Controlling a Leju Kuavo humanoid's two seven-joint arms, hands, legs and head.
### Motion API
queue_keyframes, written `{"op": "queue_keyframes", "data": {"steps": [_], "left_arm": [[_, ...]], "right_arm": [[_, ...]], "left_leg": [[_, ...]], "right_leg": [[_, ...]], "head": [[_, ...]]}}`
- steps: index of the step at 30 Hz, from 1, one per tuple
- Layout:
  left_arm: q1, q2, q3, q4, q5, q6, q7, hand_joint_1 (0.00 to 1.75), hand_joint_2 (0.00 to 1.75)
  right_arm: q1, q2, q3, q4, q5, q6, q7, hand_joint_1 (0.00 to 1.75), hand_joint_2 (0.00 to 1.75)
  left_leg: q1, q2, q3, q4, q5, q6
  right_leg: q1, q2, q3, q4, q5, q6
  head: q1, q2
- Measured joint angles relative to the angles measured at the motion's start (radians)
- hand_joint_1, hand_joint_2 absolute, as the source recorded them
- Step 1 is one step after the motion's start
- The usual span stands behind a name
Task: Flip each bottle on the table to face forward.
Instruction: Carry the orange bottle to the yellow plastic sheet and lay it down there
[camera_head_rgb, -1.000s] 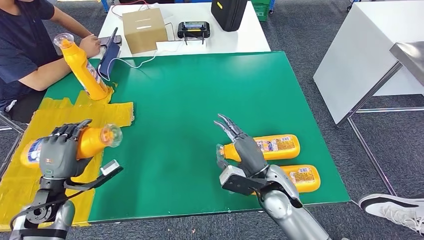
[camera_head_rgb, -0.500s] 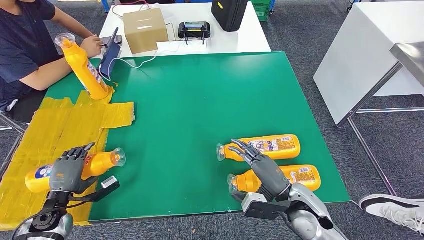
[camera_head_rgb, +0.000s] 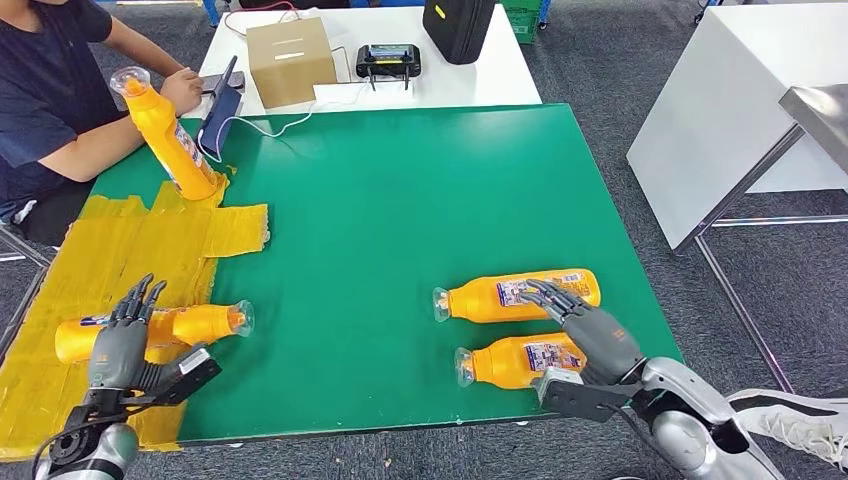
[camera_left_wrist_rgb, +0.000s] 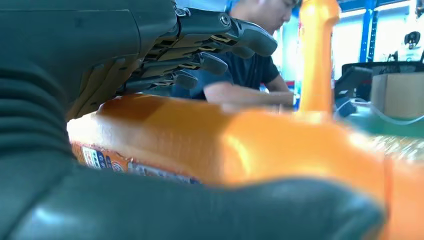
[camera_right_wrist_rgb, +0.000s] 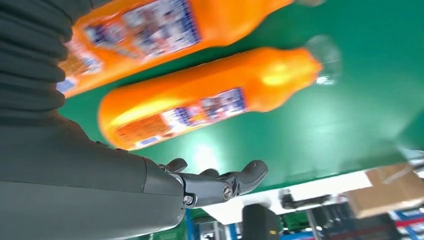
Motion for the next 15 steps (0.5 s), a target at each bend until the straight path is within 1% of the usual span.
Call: {"op": "queue_keyframes", "data": {"steps": [3, 8, 10, 13, 15], "left_arm": [[0.000, -0.010, 0.011, -0.021, 0.118, -0.057, -0.067, 0.00, 0.00], [0.001, -0.021, 0.019, -0.041, 0.148, -0.078, -0.085, 0.00, 0.00], [0.002, -0.026, 0.021, -0.050, 0.193, -0.105, -0.105, 0.00, 0.00], [0.007, -0.038, 0.026, -0.092, 0.354, -0.216, -0.171, 0.00, 0.00], [0.014, -0.052, 0.027, -0.137, 0.450, -0.294, -0.195, 0.00, 0.00]], "right_arm": [[-0.011, -0.022, -0.003, 0.012, 0.010, 0.012, 0.012, 0.00, 1.75], [-0.022, -0.040, -0.005, 0.033, 0.012, 0.013, 0.015, 0.00, 1.75], [-0.023, -0.044, -0.005, 0.038, 0.012, 0.021, 0.022, 0.00, 1.75], [-0.026, -0.052, -0.004, 0.052, 0.011, 0.038, 0.036, 0.00, 1.75], [-0.024, -0.060, -0.004, 0.065, 0.012, 0.043, 0.040, 0.00, 1.75]], "left_leg": [[0.000, 0.000, 0.000, 0.000, 0.000, 0.000], [0.000, 0.000, 0.000, 0.000, 0.000, 0.000], [0.000, 0.000, 0.000, 0.000, 0.000, 0.000], [0.000, 0.000, 0.000, 0.000, 0.000, 0.000], [0.000, 0.000, 0.000, 0.000, 0.000, 0.000]], "right_leg": [[0.000, 0.000, 0.001, 0.000, 0.000, 0.000], [0.000, 0.000, 0.000, 0.000, 0.000, 0.000], [0.000, 0.000, 0.000, 0.000, 0.000, 0.000], [0.000, 0.000, 0.000, 0.000, 0.000, 0.000], [0.000, 0.000, 0.000, 0.000, 0.000, 0.000]], "head": [[0.000, 0.000], [0.000, 0.000], [0.000, 0.000], [0.000, 0.000], [0.000, 0.000]]}}
